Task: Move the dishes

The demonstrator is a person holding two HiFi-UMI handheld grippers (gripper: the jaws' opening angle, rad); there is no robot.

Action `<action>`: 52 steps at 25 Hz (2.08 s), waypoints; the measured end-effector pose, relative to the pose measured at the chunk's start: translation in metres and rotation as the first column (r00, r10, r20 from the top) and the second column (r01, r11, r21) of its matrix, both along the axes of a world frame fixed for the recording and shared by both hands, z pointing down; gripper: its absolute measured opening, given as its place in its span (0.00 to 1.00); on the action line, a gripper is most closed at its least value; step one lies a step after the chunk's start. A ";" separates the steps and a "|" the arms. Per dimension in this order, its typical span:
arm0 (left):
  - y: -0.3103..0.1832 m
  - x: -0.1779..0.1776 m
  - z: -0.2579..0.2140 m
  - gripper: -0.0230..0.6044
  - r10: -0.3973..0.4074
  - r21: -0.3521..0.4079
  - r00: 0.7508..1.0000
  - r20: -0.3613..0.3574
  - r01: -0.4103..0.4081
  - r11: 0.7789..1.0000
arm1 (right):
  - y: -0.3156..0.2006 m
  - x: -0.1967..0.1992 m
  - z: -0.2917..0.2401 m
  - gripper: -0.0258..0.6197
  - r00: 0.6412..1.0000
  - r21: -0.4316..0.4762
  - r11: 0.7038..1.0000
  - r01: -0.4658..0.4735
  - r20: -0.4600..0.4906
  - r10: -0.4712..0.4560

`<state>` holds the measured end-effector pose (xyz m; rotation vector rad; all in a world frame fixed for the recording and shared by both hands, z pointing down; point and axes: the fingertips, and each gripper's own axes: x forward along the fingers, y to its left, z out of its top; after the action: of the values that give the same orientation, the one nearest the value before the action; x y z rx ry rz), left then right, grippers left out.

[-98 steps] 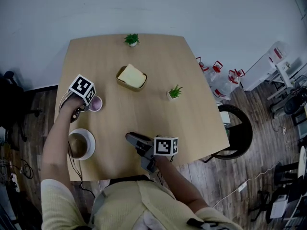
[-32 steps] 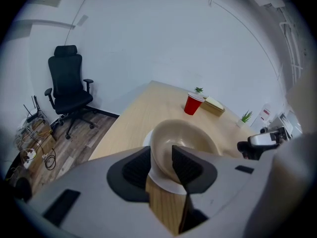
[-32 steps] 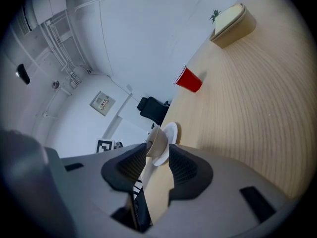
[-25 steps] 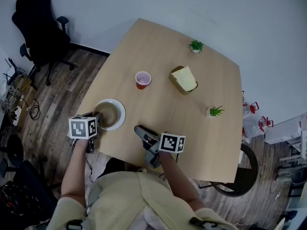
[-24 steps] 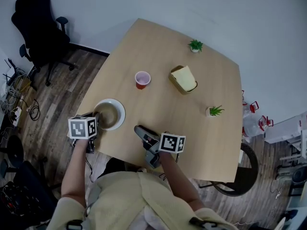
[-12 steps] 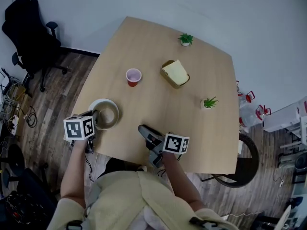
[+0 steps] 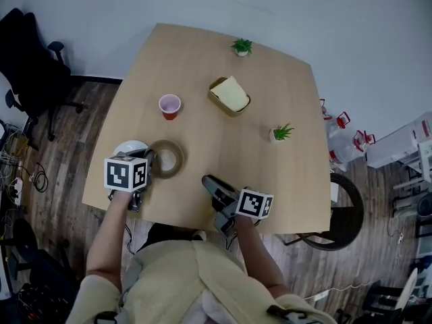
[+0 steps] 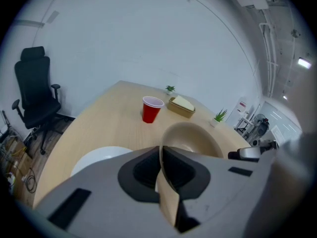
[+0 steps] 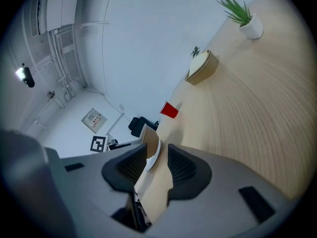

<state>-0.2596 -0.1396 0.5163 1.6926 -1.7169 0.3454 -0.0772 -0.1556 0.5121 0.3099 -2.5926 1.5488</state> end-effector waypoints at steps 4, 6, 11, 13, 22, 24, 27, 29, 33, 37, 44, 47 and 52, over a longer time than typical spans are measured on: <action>-0.023 0.035 0.006 0.08 0.094 -0.024 0.996 0.011 -0.094 0.995 | -0.004 0.021 0.002 0.26 0.999 -0.005 0.999 -0.037 -0.006 0.037; -0.032 0.052 0.011 0.08 0.134 -0.038 0.991 0.013 -0.133 0.990 | -0.005 0.031 0.004 0.25 0.999 -0.010 0.999 -0.052 -0.010 0.052; -0.041 0.086 0.022 0.08 0.213 -0.080 0.977 0.034 -0.209 0.975 | -0.008 0.055 0.007 0.25 0.996 -0.019 0.996 -0.085 -0.013 0.085; -0.042 0.094 0.025 0.08 0.232 -0.093 0.972 0.032 -0.228 0.969 | -0.010 0.062 0.007 0.25 0.995 -0.023 0.995 -0.095 -0.014 0.095; -0.040 0.122 0.036 0.08 0.280 -0.135 0.960 0.018 -0.276 0.952 | -0.013 0.081 0.009 0.25 0.994 -0.021 0.994 -0.109 -0.011 0.109; -0.039 0.127 0.038 0.08 0.287 -0.141 0.958 0.022 -0.281 0.949 | -0.013 0.086 0.009 0.25 0.994 -0.022 0.993 -0.113 -0.010 0.113; -0.040 0.135 0.039 0.08 0.297 -0.147 0.954 0.023 -0.291 0.945 | -0.014 0.091 0.010 0.25 0.993 -0.026 0.993 -0.117 -0.011 0.117; -0.041 0.141 0.040 0.08 0.305 -0.148 0.952 0.021 -0.298 0.943 | -0.014 0.094 0.011 0.25 0.993 -0.029 0.992 -0.119 -0.012 0.119; -0.043 0.155 0.040 0.08 0.326 -0.147 0.945 0.023 -0.319 0.936 | -0.013 0.103 0.011 0.25 0.992 -0.033 0.991 -0.127 -0.012 0.127; -0.045 0.168 0.041 0.08 0.340 -0.147 0.940 0.025 -0.333 0.931 | -0.013 0.111 0.012 0.25 0.991 -0.033 0.991 -0.132 -0.012 0.132; -0.047 0.184 0.043 0.08 0.346 -0.146 0.938 0.032 -0.338 0.930 | -0.009 0.124 0.013 0.25 0.990 -0.033 0.989 -0.142 -0.014 0.141; -0.047 0.189 0.044 0.08 0.345 -0.144 0.938 0.032 -0.337 0.930 | -0.010 0.129 0.012 0.25 0.989 -0.035 0.988 -0.151 -0.011 0.150; -0.050 0.198 0.044 0.08 0.350 -0.122 0.936 0.017 -0.346 0.930 | -0.009 0.135 0.013 0.25 0.988 -0.033 0.988 -0.154 -0.014 0.154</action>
<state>-0.0614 -0.1900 0.5601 1.9112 -1.3861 0.6330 0.0581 -0.1649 0.5248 0.5256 -2.5853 1.6312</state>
